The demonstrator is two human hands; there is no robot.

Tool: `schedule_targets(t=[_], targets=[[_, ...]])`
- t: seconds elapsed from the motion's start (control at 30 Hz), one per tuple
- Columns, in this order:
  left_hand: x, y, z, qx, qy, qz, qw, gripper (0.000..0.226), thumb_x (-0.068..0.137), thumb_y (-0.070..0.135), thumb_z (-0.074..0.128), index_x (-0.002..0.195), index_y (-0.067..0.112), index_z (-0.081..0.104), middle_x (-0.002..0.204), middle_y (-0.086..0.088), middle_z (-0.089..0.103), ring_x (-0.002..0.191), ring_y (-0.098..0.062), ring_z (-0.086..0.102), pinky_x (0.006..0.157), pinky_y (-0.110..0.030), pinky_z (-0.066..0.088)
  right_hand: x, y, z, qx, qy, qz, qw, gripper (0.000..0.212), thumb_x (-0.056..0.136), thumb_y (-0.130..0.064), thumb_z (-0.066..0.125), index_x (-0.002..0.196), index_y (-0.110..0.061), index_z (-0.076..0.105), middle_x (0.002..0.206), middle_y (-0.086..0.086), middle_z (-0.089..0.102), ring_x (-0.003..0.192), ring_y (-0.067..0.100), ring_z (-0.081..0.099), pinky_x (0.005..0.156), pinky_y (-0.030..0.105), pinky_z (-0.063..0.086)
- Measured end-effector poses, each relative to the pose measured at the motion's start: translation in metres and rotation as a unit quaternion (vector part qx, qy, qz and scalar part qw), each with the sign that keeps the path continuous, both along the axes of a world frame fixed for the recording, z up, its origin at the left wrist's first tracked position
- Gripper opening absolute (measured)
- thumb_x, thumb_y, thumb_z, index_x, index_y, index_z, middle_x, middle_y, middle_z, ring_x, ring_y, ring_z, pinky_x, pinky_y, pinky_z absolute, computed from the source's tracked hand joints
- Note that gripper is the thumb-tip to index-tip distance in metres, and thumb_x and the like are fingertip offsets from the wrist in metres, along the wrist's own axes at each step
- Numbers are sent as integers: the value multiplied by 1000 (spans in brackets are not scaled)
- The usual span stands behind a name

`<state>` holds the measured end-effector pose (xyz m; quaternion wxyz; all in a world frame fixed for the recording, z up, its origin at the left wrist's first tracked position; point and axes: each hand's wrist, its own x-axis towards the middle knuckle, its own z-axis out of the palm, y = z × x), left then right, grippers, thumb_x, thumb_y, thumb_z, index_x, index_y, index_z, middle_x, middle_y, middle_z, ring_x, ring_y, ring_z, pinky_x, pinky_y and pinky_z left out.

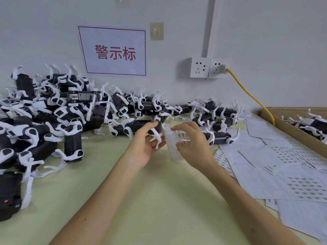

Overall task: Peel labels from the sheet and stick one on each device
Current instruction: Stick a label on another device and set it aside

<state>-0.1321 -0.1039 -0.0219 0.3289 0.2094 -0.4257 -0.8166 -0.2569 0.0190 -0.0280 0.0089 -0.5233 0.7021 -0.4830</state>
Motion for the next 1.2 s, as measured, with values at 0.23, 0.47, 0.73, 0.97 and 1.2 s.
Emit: schedule_targets(t=[0.23, 0.47, 0.73, 0.97, 1.2], targets=[[0, 0, 1, 3, 92, -35, 995, 25, 87, 22, 70, 66, 7, 71, 96, -18, 63, 103, -38, 58, 77, -36, 55, 1, 2, 3, -72, -22, -6, 997, 19, 96, -8, 64, 109, -22, 70, 112, -14, 56, 99, -14, 52, 81, 3, 38], [4, 6, 5, -19, 110, -61, 992, 35, 90, 24, 67, 62, 3, 71, 91, -19, 67, 99, -38, 66, 63, -31, 56, -2, 3, 5, -61, -38, -36, 997, 56, 83, 2, 72, 127, -28, 57, 119, -5, 54, 99, -21, 46, 70, 1, 40], [3, 5, 6, -21, 109, -43, 993, 26, 90, 26, 67, 78, 2, 65, 96, -18, 66, 97, -35, 57, 79, -34, 42, -2, 2, 1, -25, -32, -35, 999, 63, 74, 9, 71, 120, -32, 58, 122, -7, 45, 103, -23, 42, 74, -3, 36], [6, -1, 7, 18, 132, -20, 991, 36, 84, 44, 73, 87, 8, 75, 94, -13, 67, 95, -32, 62, 73, -35, 44, 1, 3, 2, 7, 9, -9, 1000, 64, 78, 9, 70, 133, -24, 62, 131, -8, 44, 112, 4, 46, 82, -4, 33], [3, -2, 4, 18, 156, -29, 987, 17, 87, 33, 74, 84, 16, 74, 96, -8, 69, 94, -28, 65, 85, -42, 57, -1, 3, 5, -88, -26, -32, 995, 17, 94, -15, 70, 111, -16, 73, 122, -7, 54, 106, -17, 48, 87, 0, 33]])
